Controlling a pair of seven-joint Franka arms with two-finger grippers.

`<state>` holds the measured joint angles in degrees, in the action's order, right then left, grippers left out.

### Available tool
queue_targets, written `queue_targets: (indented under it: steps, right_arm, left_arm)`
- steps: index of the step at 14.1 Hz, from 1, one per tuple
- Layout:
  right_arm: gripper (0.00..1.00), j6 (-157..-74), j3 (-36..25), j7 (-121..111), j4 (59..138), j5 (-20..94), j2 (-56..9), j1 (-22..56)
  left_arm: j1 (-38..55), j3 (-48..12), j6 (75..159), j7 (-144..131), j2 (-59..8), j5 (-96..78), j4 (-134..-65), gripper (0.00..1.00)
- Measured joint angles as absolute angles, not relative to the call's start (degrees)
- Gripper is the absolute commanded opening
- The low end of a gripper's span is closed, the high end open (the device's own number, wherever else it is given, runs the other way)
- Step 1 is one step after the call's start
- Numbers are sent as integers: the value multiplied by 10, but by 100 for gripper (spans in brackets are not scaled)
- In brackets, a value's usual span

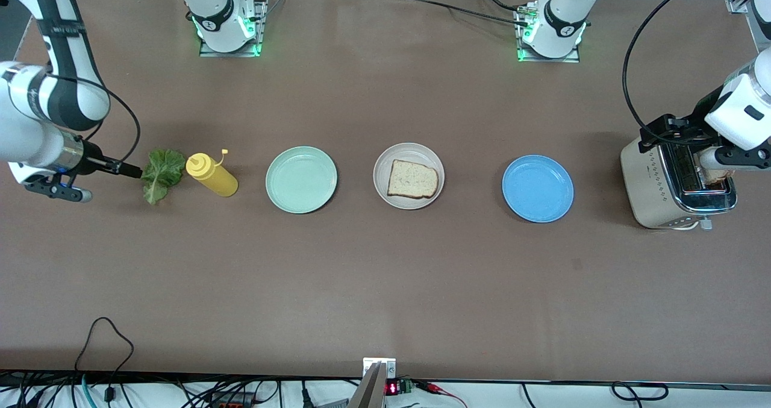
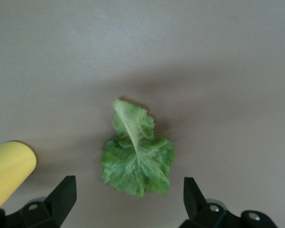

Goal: Make sandwich in beige plate with both arms
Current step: 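Lower the right gripper onto the lettuce leaf and grasp it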

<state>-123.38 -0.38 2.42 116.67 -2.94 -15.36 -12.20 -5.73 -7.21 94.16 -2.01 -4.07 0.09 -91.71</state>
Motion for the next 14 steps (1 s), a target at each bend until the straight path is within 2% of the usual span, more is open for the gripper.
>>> queue_targets:
  steps: [9, 11, 14]
  right_arm:
    - [100, -1301, -3, 25, 1163, -50, -244, -119]
    - [89, -1310, -3, 25, 1163, -51, -256, -118]
    - [63, -1319, -3, 25, 1163, -65, -268, -117]
  left_arm:
    - [-57, -72, 942, -20, -41, 1, -919, 100]
    - [-57, -72, 942, -20, -41, 1, -919, 100]
    - [-58, -72, 942, -20, -41, 1, -919, 100]
